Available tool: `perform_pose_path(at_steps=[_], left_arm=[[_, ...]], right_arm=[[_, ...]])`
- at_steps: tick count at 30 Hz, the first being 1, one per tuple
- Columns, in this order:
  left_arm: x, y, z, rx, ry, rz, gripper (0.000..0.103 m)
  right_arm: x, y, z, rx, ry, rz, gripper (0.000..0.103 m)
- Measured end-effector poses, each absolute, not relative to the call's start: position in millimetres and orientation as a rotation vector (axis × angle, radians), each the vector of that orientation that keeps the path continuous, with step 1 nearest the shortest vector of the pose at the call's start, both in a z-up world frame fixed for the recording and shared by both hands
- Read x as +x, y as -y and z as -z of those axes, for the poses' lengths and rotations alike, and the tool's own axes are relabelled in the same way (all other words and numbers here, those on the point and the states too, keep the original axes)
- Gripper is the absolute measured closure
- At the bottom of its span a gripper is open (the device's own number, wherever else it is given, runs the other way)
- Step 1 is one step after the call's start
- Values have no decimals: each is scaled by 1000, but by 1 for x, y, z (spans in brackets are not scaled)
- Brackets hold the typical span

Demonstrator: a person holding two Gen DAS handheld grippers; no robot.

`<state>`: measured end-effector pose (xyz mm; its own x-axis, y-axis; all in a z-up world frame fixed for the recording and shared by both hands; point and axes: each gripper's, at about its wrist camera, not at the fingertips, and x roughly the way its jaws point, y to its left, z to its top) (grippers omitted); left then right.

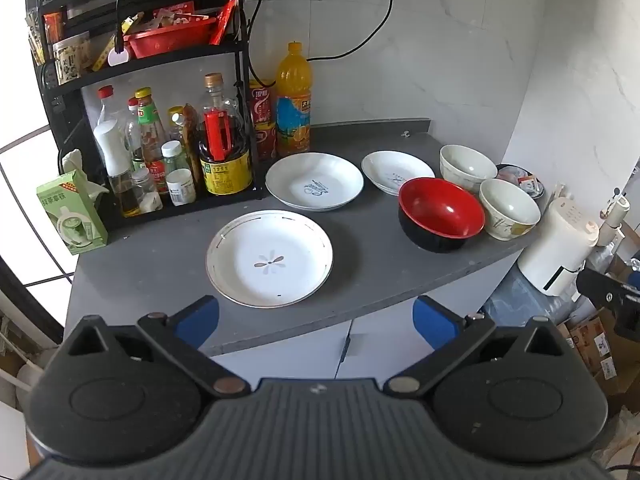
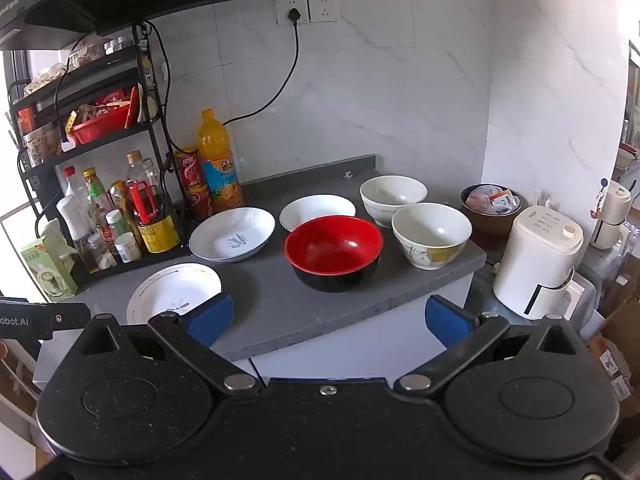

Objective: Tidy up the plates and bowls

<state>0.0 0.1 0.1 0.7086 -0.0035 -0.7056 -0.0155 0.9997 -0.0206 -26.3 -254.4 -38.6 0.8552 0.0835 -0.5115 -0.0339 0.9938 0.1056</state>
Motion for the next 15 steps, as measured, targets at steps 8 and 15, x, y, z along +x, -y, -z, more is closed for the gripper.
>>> perform_pose_path(at_steps=[8,15], left_arm=[[-5,9,-3,-47,-782,1,1],[-10,11,-6,-45,-788,-1,1]], right_arm=[[-36,265,39,108,-554,-68,0],[-44,268,42,94,-570,-70,0]])
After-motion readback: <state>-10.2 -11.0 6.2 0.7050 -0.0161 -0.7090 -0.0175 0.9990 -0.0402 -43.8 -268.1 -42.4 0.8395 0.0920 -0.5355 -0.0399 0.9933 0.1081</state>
